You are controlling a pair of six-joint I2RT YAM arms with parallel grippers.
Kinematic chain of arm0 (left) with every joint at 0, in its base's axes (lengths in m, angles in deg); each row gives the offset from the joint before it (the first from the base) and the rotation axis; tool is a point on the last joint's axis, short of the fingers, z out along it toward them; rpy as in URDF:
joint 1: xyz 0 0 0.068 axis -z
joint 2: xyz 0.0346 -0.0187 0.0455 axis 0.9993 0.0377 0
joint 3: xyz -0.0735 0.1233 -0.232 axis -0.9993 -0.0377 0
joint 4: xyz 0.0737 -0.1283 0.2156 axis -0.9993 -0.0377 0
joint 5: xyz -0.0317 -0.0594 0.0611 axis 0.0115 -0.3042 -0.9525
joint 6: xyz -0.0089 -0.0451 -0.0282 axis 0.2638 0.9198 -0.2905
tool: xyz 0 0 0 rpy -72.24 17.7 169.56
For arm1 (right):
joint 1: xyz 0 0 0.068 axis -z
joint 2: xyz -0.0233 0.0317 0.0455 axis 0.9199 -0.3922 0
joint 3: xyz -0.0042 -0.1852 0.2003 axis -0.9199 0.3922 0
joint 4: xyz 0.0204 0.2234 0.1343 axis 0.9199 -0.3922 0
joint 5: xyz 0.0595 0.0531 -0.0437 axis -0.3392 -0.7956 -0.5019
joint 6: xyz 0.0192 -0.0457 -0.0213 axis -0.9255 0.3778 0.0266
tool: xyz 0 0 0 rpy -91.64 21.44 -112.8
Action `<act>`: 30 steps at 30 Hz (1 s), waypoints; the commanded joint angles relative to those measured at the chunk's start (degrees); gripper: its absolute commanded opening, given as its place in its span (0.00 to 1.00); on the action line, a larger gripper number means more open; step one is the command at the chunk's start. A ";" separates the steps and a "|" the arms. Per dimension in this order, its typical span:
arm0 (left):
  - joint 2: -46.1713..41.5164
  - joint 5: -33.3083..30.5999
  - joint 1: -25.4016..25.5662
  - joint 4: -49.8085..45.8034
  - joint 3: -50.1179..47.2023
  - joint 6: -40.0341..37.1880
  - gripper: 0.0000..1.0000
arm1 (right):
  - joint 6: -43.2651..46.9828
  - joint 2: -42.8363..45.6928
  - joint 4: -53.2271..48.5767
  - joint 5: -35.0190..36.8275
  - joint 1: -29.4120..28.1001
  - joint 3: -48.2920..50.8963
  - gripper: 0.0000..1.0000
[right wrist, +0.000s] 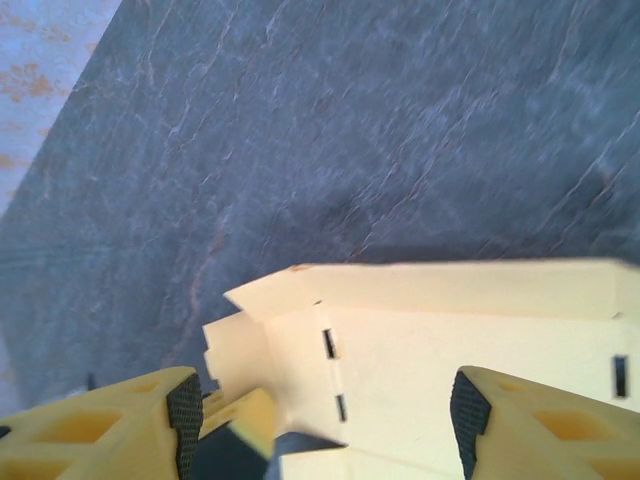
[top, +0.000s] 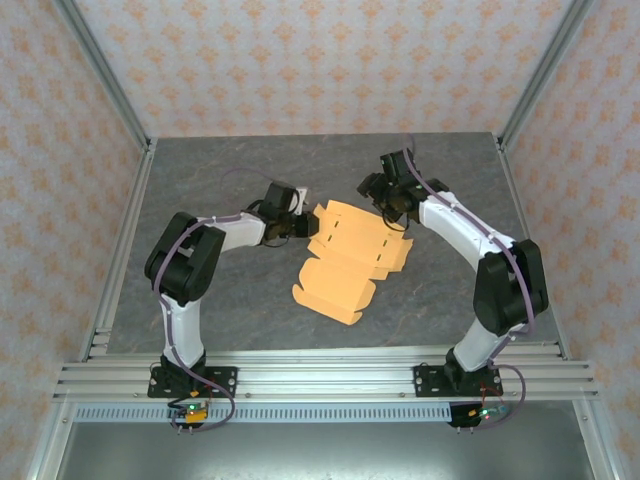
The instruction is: Fold the paper box
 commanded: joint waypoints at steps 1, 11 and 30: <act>-4.97 -2.33 0.91 2.42 -3.28 -0.97 0.11 | -17.73 -0.86 1.98 -6.99 -0.21 1.50 0.71; -17.96 -18.46 5.30 24.16 -21.14 5.65 0.05 | -44.91 -7.94 13.53 -11.86 -1.76 0.35 0.77; -18.86 -19.33 5.82 34.67 -27.67 8.83 0.07 | -48.84 -14.15 18.03 -12.97 0.13 -2.57 0.69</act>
